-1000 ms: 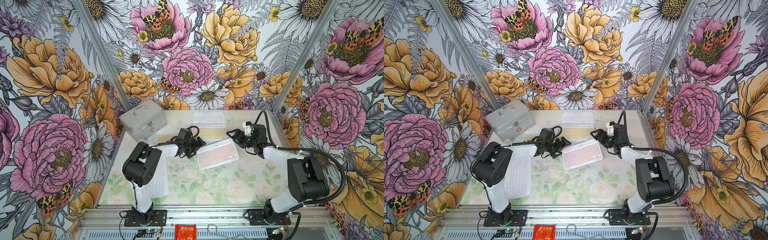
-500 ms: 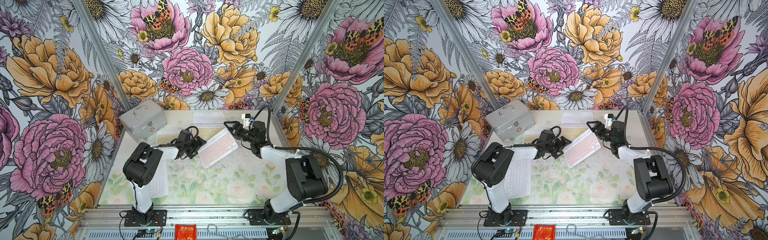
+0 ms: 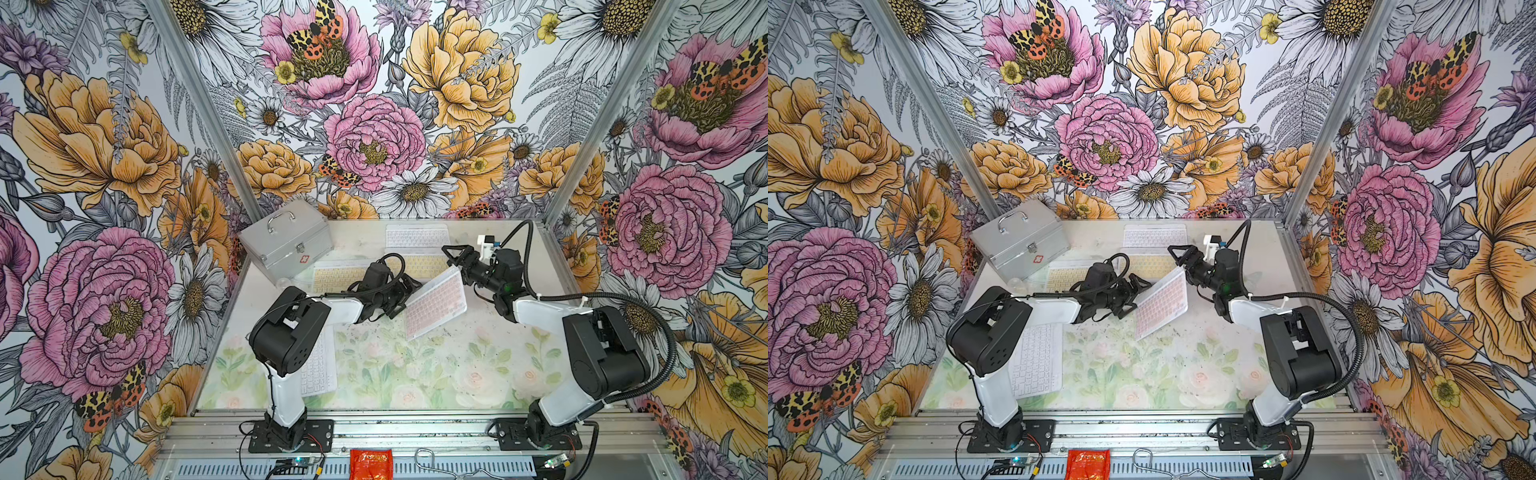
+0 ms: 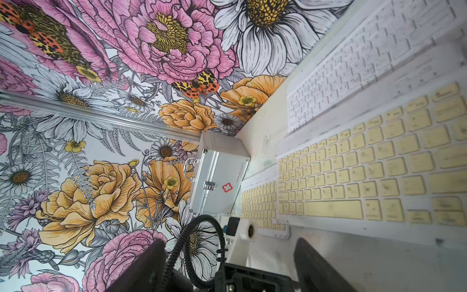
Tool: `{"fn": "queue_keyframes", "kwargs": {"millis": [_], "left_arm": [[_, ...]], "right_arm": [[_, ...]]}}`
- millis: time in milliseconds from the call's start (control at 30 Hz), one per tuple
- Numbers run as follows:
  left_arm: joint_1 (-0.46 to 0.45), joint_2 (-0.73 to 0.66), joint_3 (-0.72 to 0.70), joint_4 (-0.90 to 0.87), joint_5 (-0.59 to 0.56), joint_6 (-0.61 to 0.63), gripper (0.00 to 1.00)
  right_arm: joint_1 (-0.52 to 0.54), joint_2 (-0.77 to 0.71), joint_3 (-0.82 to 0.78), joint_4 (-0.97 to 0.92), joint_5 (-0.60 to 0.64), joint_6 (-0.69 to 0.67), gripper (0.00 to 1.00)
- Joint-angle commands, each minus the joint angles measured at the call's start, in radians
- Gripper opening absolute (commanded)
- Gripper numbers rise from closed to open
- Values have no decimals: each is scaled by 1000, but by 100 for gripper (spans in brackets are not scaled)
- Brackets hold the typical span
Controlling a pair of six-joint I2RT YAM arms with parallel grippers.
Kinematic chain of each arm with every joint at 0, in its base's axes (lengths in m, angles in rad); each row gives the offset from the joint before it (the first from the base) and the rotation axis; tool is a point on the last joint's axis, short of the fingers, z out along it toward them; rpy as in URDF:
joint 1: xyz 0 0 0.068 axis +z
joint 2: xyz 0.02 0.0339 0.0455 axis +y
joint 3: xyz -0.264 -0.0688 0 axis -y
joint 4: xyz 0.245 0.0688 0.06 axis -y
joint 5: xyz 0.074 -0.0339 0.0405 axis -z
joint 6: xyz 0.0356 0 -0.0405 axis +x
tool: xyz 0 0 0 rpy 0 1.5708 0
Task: Stack the numeric keypads
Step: Pick up the numeric keypad from the center of the board.
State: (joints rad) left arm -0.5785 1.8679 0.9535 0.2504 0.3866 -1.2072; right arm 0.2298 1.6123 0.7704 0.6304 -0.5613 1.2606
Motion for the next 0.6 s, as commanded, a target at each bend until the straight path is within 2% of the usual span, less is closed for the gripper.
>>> {"fn": "queue_keyframes", "kwargs": {"millis": [0,233,567], "left_arm": [[-2,-8,-12,56,20,-14,99],[0,-1,-13,55,23,-11,99],[0,17,-4,67,29,-15,99]], "right_arm": [[6,-42,-3,-58,24,-17,80],[-9,-116,12,-295,22,-100,77],[-19,-112,38,-388,-20,-75,74]]}}
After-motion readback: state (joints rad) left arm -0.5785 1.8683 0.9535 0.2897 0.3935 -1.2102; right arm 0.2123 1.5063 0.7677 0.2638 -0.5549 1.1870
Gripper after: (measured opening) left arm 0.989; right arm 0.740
